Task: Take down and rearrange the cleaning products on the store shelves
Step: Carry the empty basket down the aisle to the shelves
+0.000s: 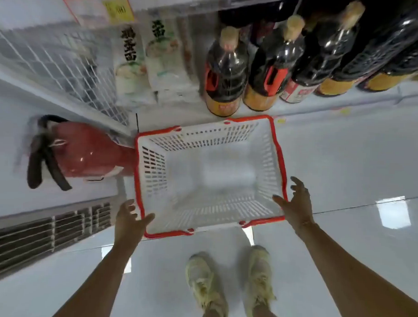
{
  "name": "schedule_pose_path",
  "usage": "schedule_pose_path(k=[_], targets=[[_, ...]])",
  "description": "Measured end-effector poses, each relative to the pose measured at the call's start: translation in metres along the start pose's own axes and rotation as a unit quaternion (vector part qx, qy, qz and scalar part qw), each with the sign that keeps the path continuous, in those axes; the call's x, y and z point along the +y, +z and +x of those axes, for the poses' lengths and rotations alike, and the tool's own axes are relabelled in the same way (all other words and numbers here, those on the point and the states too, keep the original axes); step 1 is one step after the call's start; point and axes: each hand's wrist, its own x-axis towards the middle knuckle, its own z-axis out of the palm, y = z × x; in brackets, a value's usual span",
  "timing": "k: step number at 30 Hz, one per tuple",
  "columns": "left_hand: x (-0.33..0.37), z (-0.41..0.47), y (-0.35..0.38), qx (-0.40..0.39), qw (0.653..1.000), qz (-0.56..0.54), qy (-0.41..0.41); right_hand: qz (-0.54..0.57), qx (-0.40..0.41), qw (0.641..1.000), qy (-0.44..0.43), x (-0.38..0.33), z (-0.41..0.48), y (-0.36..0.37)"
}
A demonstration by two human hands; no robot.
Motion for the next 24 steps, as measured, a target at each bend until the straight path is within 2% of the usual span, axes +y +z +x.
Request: schedule_pose_path(k=[4, 7, 12, 18, 24], targets=[[-0.02, 0.04, 0.035, 0.016, 0.999, -0.029, 0.002, 0.038, 0.026, 0.999, 0.027, 0.025, 0.033, 0.026], [-0.032, 0.056, 0.054, 0.055, 0.998, -0.041, -0.01, 0.055, 0.043, 0.997, 0.03, 0.044, 0.048, 0.038], [-0.031, 0.058, 0.058, 0.093, 0.982, -0.14, -0.086, 0.078, 0.075, 0.993, 0.051, 0.043, 0.053, 0.035], [-0.011, 0.0, 0.025, 0.111, 0.98, -0.13, -0.098, 0.021, 0.061, 0.997, 0.052, 0.013, 0.012, -0.002], [-0.01, -0.108, -0.021, 0.141, 0.963, -0.168, -0.155, -0.029, 0.045, 0.998, 0.031, -0.008, -0.064, -0.065]])
